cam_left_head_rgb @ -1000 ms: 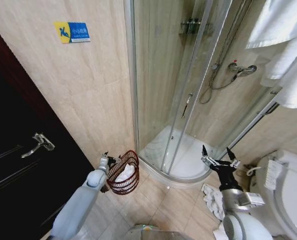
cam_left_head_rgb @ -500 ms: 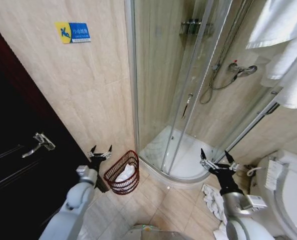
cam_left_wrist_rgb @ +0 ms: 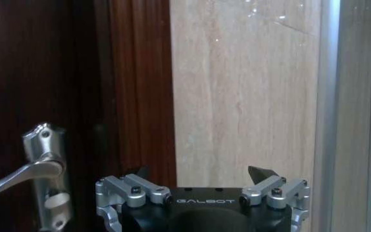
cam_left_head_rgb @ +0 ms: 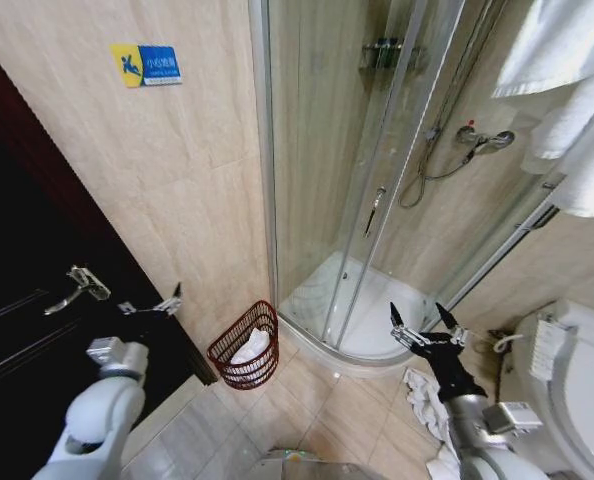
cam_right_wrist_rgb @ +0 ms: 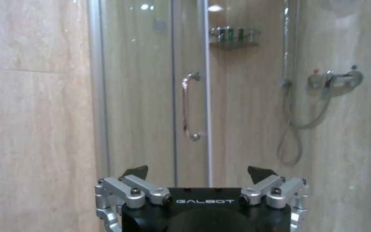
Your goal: Discard the used towel into the hamper.
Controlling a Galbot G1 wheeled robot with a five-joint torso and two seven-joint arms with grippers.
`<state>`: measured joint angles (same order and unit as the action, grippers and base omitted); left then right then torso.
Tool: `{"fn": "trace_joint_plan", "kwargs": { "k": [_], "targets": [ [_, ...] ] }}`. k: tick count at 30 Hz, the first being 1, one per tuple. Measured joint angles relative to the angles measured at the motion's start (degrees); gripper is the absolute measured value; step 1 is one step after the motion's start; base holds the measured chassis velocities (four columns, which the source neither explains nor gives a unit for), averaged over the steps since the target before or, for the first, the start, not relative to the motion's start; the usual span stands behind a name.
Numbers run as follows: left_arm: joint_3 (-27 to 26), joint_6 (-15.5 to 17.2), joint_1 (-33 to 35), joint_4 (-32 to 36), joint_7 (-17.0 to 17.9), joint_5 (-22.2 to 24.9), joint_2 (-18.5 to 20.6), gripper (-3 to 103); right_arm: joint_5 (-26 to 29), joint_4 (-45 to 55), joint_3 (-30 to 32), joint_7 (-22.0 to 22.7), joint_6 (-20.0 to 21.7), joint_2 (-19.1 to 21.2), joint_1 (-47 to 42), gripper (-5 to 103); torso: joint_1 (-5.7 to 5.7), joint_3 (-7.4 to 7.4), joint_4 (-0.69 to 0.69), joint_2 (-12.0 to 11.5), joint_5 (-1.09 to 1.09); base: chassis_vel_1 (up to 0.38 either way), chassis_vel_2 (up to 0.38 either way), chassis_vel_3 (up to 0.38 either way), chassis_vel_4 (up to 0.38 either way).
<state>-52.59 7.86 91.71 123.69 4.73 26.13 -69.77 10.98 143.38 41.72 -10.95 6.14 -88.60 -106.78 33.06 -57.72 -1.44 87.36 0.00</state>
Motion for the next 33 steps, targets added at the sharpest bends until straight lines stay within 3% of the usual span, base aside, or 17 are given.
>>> {"fn": "trace_joint_plan", "kwargs": {
  "k": [6, 9, 16, 20, 33],
  "targets": [
    [1.7, 0.03, 0.32, -0.11, -0.58, 0.52, 0.38, 100, 2.79, 0.01, 0.42, 1.63, -0.38, 5.72, -0.46, 100, 0.0, 0.0, -0.01, 0.0, 0.0, 0.0, 0.0, 0.0, 0.0],
    [4.07, -0.04, -0.33, 0.66, -0.68, 0.74, 0.75, 100, 4.46, -0.93, 1.93, 4.92, -2.75, 12.25, 0.1, 100, 0.0, 0.0, 0.0, 0.0, 0.01, 0.0, 0.0, 0.0, 0.0],
    [6.43, -0.06, -2.14, 2.19, -1.67, 1.86, 1.55, 100, 6.01, -1.59, 1.54, 5.79, -2.92, 18.08, 1.06, 100, 0.0, 0.0, -0.01, 0.0, 0.01, 0.0, 0.0, 0.0, 0.0],
    [6.64, 0.49, -2.79, 2.59, -1.7, 1.83, 1.54, 100, 6.03, -1.28, 0.69, 5.88, -2.09, 18.21, 1.42, 100, 0.0, 0.0, 0.0, 0.0, 0.0, 0.0, 0.0, 0.0, 0.0],
    [6.31, 2.08, 0.34, 6.62, -1.44, 0.51, -1.37, 100, 4.91, -0.09, -0.28, 7.65, 1.98, 13.02, 3.46, 100, 0.0, 0.0, -0.01, 0.0, 0.0, 0.0, 0.0, 0.0, 0.0]
  ]
}}
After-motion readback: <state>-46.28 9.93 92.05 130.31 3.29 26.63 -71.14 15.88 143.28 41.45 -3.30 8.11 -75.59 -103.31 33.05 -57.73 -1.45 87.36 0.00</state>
